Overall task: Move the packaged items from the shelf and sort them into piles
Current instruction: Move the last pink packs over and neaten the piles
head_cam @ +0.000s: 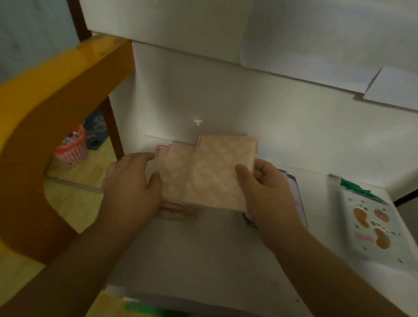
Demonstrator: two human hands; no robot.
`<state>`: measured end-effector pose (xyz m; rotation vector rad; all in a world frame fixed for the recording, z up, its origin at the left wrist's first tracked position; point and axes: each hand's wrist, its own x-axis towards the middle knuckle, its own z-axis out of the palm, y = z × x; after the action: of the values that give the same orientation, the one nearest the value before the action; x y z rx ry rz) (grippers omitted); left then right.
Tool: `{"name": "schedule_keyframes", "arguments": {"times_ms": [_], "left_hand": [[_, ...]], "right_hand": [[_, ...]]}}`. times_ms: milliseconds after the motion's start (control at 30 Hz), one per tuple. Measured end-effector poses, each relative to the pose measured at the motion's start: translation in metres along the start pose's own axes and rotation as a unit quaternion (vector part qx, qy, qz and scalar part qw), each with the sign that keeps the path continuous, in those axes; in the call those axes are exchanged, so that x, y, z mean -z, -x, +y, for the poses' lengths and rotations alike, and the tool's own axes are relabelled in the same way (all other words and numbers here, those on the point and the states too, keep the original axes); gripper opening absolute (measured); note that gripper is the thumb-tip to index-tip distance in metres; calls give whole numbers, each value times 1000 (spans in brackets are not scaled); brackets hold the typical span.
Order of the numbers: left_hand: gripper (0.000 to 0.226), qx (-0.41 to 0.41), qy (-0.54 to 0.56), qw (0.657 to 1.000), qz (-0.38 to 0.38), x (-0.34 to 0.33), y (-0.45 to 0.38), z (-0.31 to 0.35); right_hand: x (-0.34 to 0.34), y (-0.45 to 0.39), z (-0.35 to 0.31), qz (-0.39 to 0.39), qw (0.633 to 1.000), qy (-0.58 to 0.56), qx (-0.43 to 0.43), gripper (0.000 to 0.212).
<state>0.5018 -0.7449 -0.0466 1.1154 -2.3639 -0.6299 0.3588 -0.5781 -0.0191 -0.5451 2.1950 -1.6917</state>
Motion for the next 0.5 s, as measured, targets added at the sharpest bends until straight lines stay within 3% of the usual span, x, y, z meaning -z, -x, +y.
{"name": "schedule_keyframes", "arguments": {"times_ms": [300, 500], "left_hand": [[37, 6, -5, 1000, 23, 20, 23, -18], [37, 9, 0, 1000, 25, 25, 30, -24]], "right_hand": [[-64, -27, 5, -84, 993, 82, 5, 23], [-78, -24, -3, -69, 976, 203, 45, 40]]}}
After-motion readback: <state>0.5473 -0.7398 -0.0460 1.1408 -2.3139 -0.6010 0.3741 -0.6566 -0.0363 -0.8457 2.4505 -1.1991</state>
